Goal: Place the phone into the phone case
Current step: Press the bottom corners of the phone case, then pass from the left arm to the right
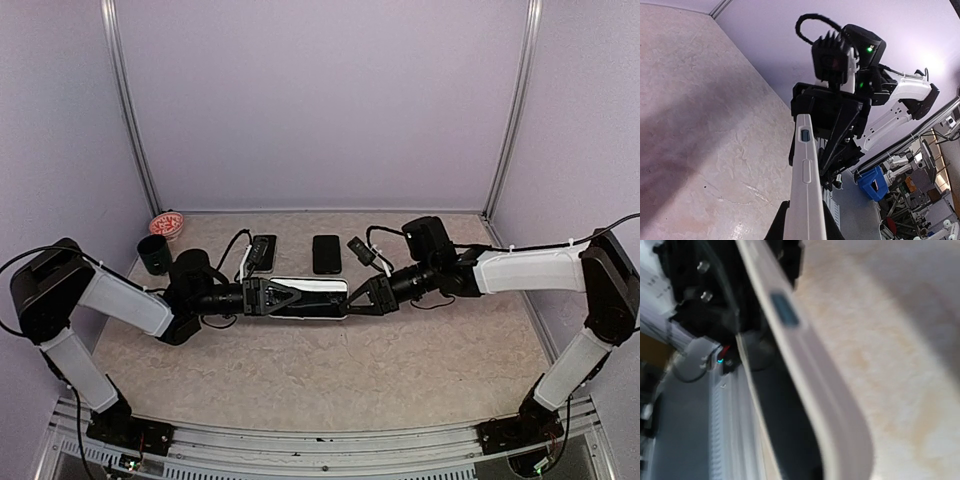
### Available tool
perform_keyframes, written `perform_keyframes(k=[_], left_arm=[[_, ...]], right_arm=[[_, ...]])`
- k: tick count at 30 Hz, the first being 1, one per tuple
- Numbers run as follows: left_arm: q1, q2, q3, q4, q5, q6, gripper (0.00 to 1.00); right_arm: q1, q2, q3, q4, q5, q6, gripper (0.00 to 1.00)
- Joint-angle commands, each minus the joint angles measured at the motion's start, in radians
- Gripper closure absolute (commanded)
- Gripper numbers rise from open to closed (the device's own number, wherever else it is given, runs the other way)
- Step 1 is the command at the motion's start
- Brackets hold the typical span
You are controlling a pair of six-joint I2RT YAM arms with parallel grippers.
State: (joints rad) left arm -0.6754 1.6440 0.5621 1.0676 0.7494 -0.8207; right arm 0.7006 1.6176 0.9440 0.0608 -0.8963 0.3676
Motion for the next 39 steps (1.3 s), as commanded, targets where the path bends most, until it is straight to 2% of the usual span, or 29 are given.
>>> perform_keyframes(k=[1, 9, 21, 26, 39], left_arm=[[-0.003, -0.029, 0.018, -0.032, -0.016, 0.029, 0.96], [-0.003, -0.029, 0.014, -0.031, 0.000, 0.025, 0.96], [-0.005, -0.001, 0.035, -0.049, 0.040, 0.010, 0.96], [-0.014, 0.005, 0.050, -0.095, 0.043, 0.025, 0.96], [-0.032, 0.011, 0.102, -0.201, 0.046, 0.038, 0.96]], right_arm=[[0.007, -0.070, 0.053, -0.131, 0.149, -0.131, 0.68], [0.008, -0.143, 0.057, -0.211, 0.270, -0.246, 0.57], [0.026, -0.273, 0.004, -0.184, 0.346, -0.350, 0.40], [0.062, -0.263, 0.021, -0.205, 0.398, -0.393, 0.34], [0.177, -0.203, 0.071, -0.220, 0.523, -0.454, 0.29]])
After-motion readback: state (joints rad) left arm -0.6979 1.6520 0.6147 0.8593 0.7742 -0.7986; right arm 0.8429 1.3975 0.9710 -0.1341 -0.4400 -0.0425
